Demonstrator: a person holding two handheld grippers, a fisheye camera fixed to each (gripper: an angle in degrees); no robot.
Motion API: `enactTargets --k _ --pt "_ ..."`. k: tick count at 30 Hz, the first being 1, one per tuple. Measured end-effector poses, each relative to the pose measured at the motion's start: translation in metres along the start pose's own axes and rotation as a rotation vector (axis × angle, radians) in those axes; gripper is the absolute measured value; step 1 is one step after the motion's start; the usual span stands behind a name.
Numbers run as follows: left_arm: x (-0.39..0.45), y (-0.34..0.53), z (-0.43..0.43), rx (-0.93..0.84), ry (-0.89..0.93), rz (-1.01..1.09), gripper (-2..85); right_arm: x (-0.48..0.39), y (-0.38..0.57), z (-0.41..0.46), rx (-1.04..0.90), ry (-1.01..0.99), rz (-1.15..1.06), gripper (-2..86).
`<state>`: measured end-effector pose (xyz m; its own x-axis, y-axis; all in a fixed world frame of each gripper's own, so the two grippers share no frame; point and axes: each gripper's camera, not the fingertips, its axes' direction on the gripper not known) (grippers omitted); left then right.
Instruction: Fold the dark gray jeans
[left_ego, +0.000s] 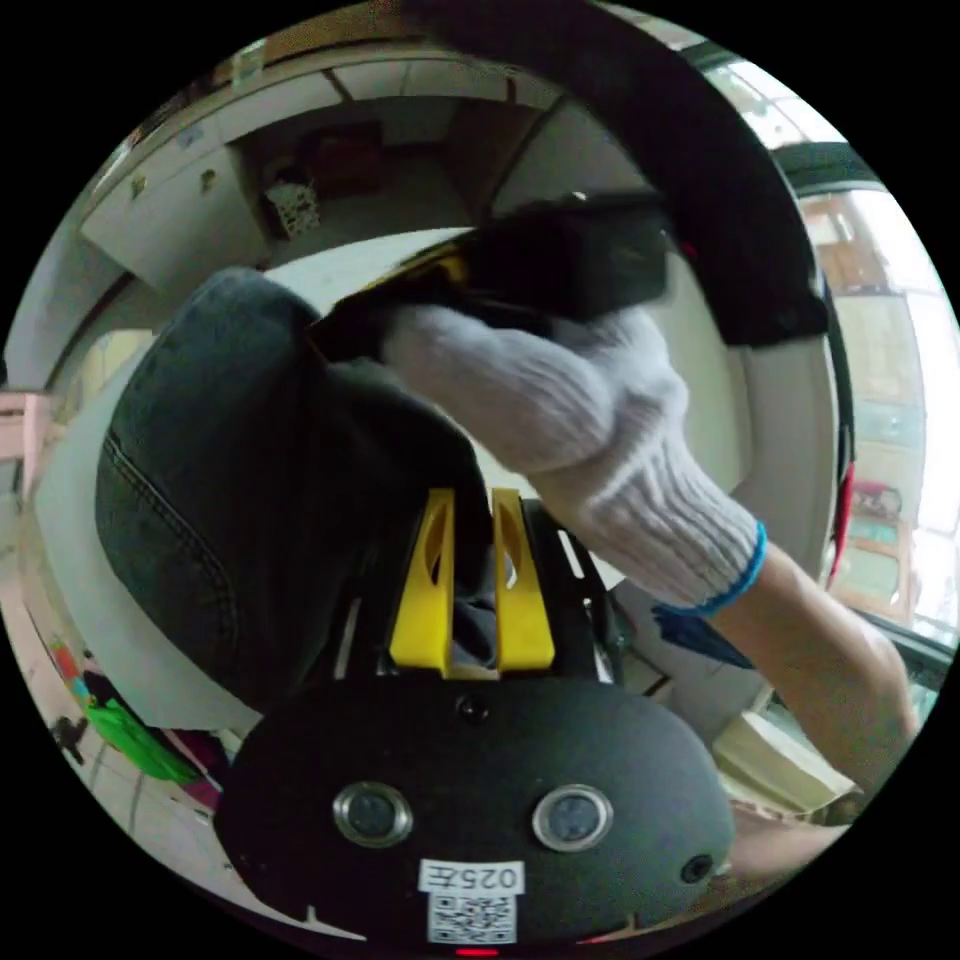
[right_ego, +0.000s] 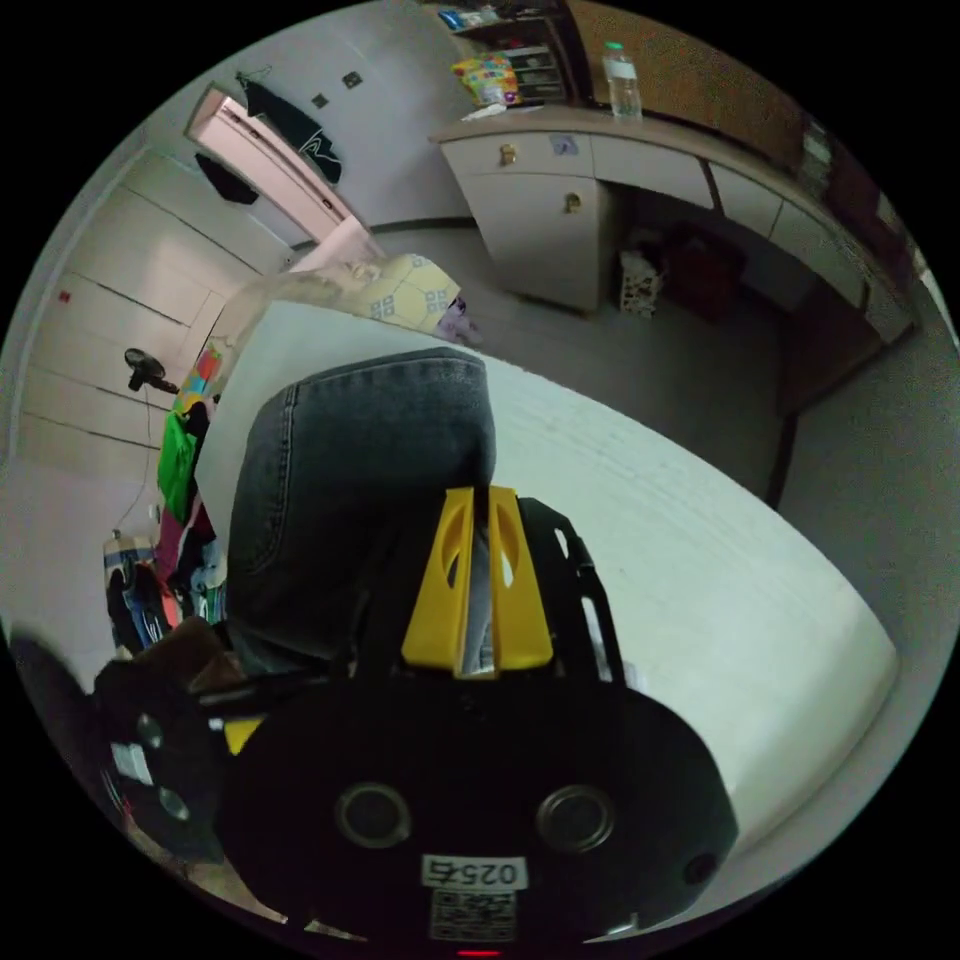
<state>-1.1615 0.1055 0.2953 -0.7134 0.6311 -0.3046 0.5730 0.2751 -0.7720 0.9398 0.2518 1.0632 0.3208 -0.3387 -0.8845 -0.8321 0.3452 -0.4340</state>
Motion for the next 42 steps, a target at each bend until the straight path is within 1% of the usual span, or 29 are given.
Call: enactTargets --k 2,3,4,6,7,8,9,10,12,14,15,16,17,18,19,20,21,24,26,29,31,32,34,35,36,37,38,39,42 --pt "0.027 -0.005 0.019 -0.061 -0.125 0.114 3.3 0.004 -0.004 0.015 -0.06 -0.025 -0.028 3.0" --pt "0.045 0.0 0.025 -0.066 -0.232 0.208 3.2 0.009 -0.006 0.023 -0.085 -0.07 -0.032 3.9" --pt "0.061 0.013 0.02 -0.03 -0.327 0.311 2.9 0.017 -0.007 0.022 -0.087 -0.119 -0.001 4.6" --pt "0.075 0.045 -0.003 0.063 -0.433 0.427 1.2 0.029 -0.008 0.014 -0.101 -0.136 0.035 4.6" --pt "0.071 0.069 -0.026 0.128 -0.445 0.42 0.1 0.037 -0.003 -0.002 -0.062 -0.132 0.069 3.5" --pt "0.065 0.081 -0.039 0.161 -0.447 0.39 -0.2 0.04 0.001 -0.014 -0.024 -0.122 0.095 2.8" --pt "0.046 0.101 -0.058 0.186 -0.444 0.298 -0.5 0.04 0.013 -0.04 0.066 -0.117 0.113 1.5" --pt "0.019 0.117 -0.069 0.164 -0.425 0.188 -0.8 0.033 0.026 -0.065 0.144 -0.156 0.077 0.5" --pt "-0.028 0.142 -0.071 0.123 -0.352 0.018 -0.9 0.015 0.043 -0.091 0.202 -0.249 -0.011 -0.4" --pt "-0.071 0.164 -0.053 0.071 -0.194 -0.112 -0.9 -0.01 0.054 -0.092 0.162 -0.324 -0.134 -0.7" --pt "-0.091 0.176 -0.034 0.054 -0.051 -0.158 -0.9 -0.026 0.059 -0.079 0.094 -0.282 -0.205 -0.8" --pt "-0.101 0.185 -0.018 0.096 0.02 -0.185 -0.9 -0.04 0.063 -0.056 0.014 -0.155 -0.288 -0.9" --pt "-0.103 0.187 -0.008 0.098 0.019 -0.176 -0.9 -0.044 0.066 -0.039 -0.03 -0.061 -0.313 -0.9" --pt "-0.099 0.185 0.012 0.064 -0.024 -0.122 -0.9 -0.047 0.071 0.002 -0.14 0.12 -0.36 -0.9" --pt "-0.096 0.18 0.031 0.024 -0.058 -0.098 -0.9 -0.045 0.08 0.024 -0.123 0.097 -0.432 -0.9" --pt "-0.096 0.178 0.034 0.027 -0.069 -0.101 -0.9 -0.041 0.084 0.02 -0.024 0.075 -0.426 -0.9" --pt "-0.095 0.175 0.036 0.013 -0.079 -0.107 -0.9 -0.037 0.086 0.022 0.017 0.066 -0.43 -0.9" --pt "-0.087 0.176 0.03 -0.032 -0.101 -0.092 -0.9 -0.039 0.066 0.022 -0.121 0.078 -0.452 -1.0" --pt "-0.072 0.178 0.016 -0.061 -0.142 -0.045 -0.9 -0.036 0.047 0.016 -0.213 0.06 -0.389 -1.0" --pt "-0.024 0.185 -0.019 0.029 -0.182 0.14 -0.9 -0.042 0.023 -0.031 -0.01 -0.07 -0.394 -1.0" --pt "0.011 0.171 -0.02 0.064 -0.197 0.27 -0.9 -0.062 -0.009 -0.052 0.089 -0.228 -0.453 -1.0" --pt "0.017 0.164 -0.016 0.064 -0.198 0.295 -0.9 -0.068 -0.02 -0.05 0.08 -0.27 -0.475 -1.0" --pt "0.032 0.141 0.021 -0.009 -0.235 0.383 -0.9 -0.101 -0.059 -0.021 -0.04 -0.376 -0.603 -1.0" --pt "0.032 0.137 0.034 -0.046 -0.261 0.394 -0.9 -0.109 -0.067 -0.008 -0.077 -0.346 -0.627 -1.0" --pt "0.032 0.136 0.056 -0.089 -0.325 0.424 -0.9 -0.122 -0.079 0.02 -0.118 -0.162 -0.645 -1.0" --pt "0.035 0.142 0.055 -0.045 -0.355 0.478 -0.9 -0.132 -0.084 0.053 -0.189 -0.002 -0.725 -1.0" --pt "0.036 0.143 0.054 -0.053 -0.366 0.488 -0.9 -0.135 -0.086 0.07 -0.227 0.045 -0.743 -1.0" --pt "0.036 0.141 0.05 -0.072 -0.388 0.465 -0.9 -0.133 -0.09 0.08 -0.186 0.032 -0.738 -1.0" --pt "0.049 0.15 0.048 -0.081 -0.476 0.503 -0.9 -0.117 -0.111 0.089 -0.245 -0.046 -0.61 -0.9"
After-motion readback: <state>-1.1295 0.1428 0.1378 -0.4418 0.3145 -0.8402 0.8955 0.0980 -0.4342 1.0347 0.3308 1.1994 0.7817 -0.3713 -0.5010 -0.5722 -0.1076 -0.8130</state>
